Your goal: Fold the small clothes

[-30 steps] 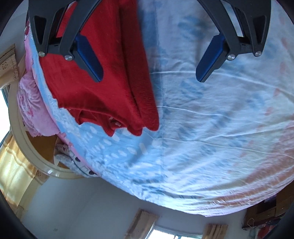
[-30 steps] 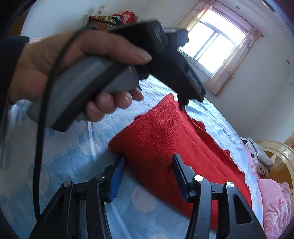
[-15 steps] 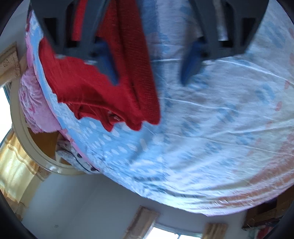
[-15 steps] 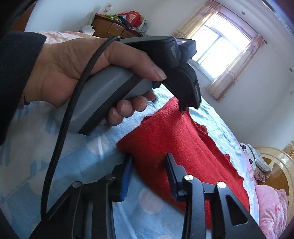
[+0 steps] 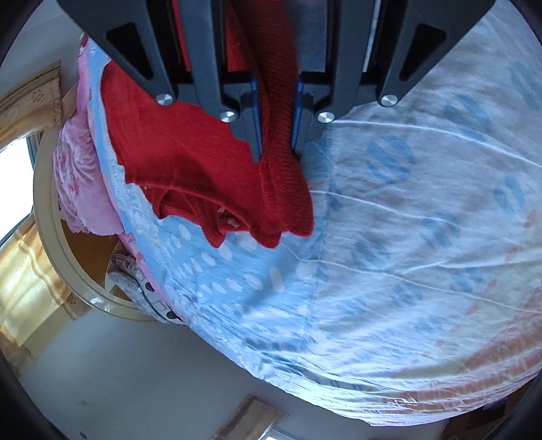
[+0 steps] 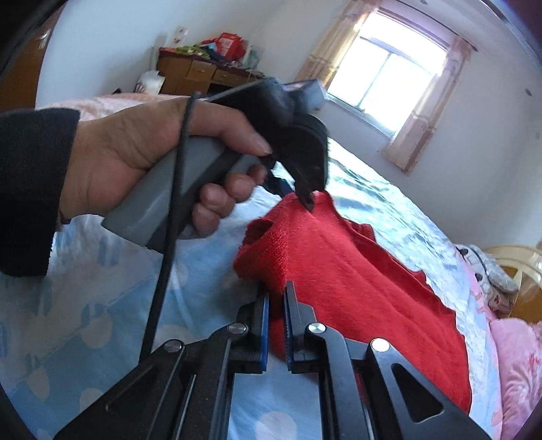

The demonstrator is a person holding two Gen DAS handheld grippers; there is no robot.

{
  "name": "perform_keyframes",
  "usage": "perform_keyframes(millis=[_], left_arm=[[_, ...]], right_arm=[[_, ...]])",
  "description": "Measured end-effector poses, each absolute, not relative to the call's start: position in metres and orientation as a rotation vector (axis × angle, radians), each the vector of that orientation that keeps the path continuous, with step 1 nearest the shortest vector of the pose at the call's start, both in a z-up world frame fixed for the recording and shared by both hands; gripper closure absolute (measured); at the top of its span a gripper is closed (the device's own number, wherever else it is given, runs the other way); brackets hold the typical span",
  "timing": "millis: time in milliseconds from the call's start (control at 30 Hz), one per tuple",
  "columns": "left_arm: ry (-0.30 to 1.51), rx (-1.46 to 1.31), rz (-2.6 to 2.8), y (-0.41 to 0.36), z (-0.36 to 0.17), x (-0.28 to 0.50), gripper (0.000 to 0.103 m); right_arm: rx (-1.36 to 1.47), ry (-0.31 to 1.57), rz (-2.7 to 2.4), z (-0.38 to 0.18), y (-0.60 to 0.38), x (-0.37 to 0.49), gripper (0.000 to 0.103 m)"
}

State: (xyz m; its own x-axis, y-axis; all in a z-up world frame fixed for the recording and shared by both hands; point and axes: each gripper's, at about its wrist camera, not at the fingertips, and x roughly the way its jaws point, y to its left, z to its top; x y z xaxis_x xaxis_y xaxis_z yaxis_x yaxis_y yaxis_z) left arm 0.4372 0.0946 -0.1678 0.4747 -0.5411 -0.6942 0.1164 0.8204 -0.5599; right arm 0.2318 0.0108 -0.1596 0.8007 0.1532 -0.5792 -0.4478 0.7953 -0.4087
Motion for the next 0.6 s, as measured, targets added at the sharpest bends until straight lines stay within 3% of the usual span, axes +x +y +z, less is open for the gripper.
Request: perform_keyframes(millis=[600], left_arm=[[0.857, -0.416, -0.497, 0.02, -0.081, 0.431, 0.089]], right_arm=[[-0.247, 0.491, 0.279, -0.104, -0.099, 0.236, 0.098]])
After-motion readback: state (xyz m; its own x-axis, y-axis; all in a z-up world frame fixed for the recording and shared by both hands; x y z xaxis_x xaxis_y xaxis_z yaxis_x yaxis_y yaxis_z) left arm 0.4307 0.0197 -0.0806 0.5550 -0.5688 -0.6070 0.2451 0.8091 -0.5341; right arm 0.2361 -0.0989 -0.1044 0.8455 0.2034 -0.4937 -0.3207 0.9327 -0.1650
